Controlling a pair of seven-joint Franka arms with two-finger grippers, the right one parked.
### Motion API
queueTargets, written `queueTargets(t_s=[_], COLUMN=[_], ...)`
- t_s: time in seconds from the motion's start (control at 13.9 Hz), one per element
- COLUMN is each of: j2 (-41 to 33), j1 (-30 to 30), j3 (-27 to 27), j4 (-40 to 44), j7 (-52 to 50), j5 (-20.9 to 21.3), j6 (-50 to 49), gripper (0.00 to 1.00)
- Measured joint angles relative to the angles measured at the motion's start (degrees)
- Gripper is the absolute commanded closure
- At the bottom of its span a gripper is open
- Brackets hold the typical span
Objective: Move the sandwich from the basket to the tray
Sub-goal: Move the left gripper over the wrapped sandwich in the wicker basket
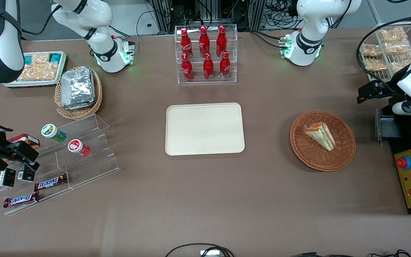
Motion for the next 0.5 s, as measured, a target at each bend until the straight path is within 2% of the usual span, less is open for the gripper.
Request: queueTargets(t_s=[0.36,0.5], j2=[0.1,0.4], j1=[0.3,0.4], j3=[0.1,0.2], j4=[0.1,-0.1], j7=[-0.5,-0.6], j5=[0.4,2.5], j6=[0.0,-0.1], gripper=[0.0,0.0])
